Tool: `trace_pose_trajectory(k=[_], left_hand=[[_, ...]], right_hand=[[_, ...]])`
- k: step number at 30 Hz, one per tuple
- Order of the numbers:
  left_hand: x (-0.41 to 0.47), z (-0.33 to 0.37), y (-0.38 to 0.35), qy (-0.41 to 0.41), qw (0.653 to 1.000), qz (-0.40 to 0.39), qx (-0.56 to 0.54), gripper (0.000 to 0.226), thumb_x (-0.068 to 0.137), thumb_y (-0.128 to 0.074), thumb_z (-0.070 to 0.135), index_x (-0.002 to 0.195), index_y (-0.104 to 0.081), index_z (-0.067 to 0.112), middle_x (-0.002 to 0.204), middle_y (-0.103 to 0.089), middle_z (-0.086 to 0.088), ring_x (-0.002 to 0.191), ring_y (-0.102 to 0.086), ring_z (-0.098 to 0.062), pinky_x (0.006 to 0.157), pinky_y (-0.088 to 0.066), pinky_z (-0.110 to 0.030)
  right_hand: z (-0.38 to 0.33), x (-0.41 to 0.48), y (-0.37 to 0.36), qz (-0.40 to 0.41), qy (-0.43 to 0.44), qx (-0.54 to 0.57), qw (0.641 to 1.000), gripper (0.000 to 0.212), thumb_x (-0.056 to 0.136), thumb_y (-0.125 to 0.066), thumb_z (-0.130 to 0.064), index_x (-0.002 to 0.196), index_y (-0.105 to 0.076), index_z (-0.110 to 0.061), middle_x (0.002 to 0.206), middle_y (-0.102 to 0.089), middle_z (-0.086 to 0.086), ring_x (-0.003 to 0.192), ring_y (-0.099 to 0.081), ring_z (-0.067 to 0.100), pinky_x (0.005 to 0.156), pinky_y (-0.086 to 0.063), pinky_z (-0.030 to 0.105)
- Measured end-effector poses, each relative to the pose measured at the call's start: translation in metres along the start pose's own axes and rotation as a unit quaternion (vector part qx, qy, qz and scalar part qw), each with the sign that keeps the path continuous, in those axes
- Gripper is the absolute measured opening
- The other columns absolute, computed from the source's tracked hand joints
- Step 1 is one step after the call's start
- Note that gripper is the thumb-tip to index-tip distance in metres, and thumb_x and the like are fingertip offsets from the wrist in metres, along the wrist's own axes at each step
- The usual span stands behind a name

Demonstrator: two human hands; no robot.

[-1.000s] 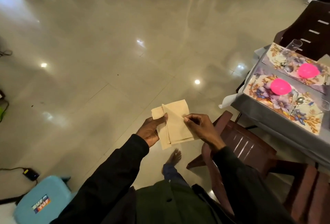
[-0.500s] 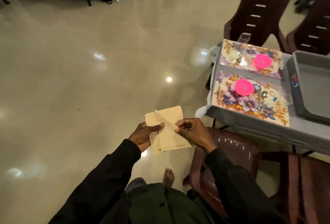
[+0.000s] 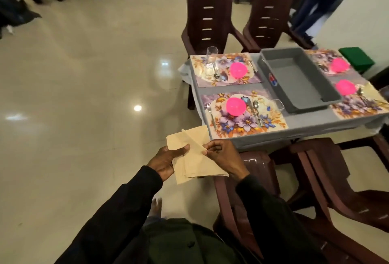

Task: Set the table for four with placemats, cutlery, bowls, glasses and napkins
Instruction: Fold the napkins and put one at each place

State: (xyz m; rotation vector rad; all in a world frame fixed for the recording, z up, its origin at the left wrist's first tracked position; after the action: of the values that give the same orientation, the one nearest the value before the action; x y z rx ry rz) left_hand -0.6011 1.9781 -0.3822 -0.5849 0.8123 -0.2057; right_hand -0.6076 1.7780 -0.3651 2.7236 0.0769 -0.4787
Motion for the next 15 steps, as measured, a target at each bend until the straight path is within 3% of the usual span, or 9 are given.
trace_pose_trajectory(k=[6,11,15], left_hand=[[0.035,0.051,-0.014,0.041,0.996,-0.058,0.054,0.035,0.094,-0.064,-0.002,0.128,-0.063,0.007,0.118,-0.074,-0.013,0.1,-0.075,-0.027,0.079,-0.063,-0.044],[0.071,0.067,-0.031,0.069,0.992,-0.077,0.077,0.031,0.092,-0.067,-0.002,0.121,-0.067,0.009,0.12,-0.073,-0.015,0.101,-0.074,-0.027,0.087,-0.061,-0.047],[0.104,0.071,-0.049,0.083,0.989,-0.081,0.096,0.035,0.09,-0.069,0.0,0.125,-0.065,0.008,0.123,-0.072,-0.014,0.107,-0.072,-0.028,0.086,-0.061,-0.044]], right_hand=[[-0.018,0.021,0.008,0.106,-0.016,0.022,0.994,0.01,0.086,-0.079,-0.009,0.092,-0.076,-0.002,0.088,-0.076,0.008,0.08,-0.07,0.018,0.078,-0.056,0.033],[-0.021,0.03,0.021,0.184,-0.018,0.04,0.982,0.003,0.086,-0.078,-0.005,0.087,-0.075,-0.004,0.083,-0.075,0.007,0.071,-0.066,0.008,0.069,-0.053,0.02],[0.005,0.034,0.064,0.245,-0.032,0.066,0.967,0.008,0.088,-0.073,-0.003,0.089,-0.075,-0.011,0.09,-0.077,0.002,0.08,-0.07,0.009,0.07,-0.053,0.016]])
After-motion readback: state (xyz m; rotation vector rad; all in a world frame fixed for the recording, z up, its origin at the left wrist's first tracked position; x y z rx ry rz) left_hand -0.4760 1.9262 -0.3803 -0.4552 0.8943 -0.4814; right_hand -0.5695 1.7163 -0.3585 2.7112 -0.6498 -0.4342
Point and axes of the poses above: each hand's wrist, its own x-axis towards the middle knuckle, its own y-axis out of the back of the hand, z = x × y, the point moved 3 cm from there along x, towards the middle knuckle
